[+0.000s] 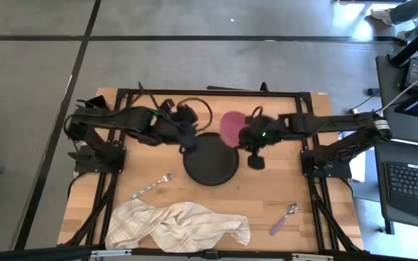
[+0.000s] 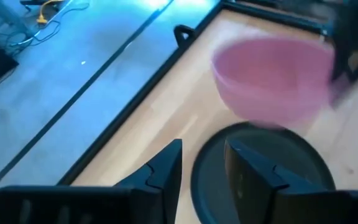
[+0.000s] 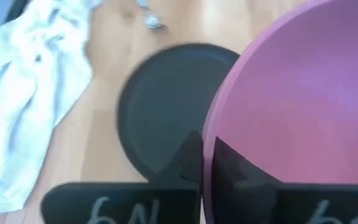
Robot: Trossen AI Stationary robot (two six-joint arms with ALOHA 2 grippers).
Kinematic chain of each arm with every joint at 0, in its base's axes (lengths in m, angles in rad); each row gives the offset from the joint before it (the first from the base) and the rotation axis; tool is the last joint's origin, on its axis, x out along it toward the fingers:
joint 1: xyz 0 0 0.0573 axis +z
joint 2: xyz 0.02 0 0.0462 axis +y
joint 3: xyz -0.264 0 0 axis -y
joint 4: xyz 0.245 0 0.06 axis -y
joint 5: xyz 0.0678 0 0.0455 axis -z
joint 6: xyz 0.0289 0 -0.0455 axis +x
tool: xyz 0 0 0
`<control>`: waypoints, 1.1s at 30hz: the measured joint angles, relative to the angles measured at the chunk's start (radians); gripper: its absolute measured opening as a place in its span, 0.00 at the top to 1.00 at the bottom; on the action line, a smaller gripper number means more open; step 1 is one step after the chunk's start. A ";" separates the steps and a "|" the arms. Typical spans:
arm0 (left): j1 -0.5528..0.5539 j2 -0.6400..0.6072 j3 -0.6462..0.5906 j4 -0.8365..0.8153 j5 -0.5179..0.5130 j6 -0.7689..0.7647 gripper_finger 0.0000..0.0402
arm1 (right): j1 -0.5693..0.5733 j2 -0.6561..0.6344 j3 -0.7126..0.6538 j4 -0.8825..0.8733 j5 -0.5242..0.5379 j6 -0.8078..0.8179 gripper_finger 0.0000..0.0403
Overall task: Set table place
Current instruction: Put the pink bowl on top of the black plate
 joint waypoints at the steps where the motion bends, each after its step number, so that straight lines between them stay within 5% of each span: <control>1: 0.005 -0.010 0.000 0.000 0.000 0.000 0.72 | 0.016 0.019 0.000 0.016 0.000 -0.033 0.99; 12: 0.036 -0.037 0.000 -0.017 0.009 0.007 0.76 | 0.124 0.207 0.000 0.041 -0.064 -0.439 0.99; 21: 0.067 -0.036 0.000 -0.018 0.054 0.008 0.77 | 0.110 0.266 0.034 0.011 -0.150 -0.423 0.99; 33: 0.094 -0.036 0.000 -0.018 0.060 0.007 0.77 | 0.033 0.444 0.294 -0.190 -0.177 -0.374 0.99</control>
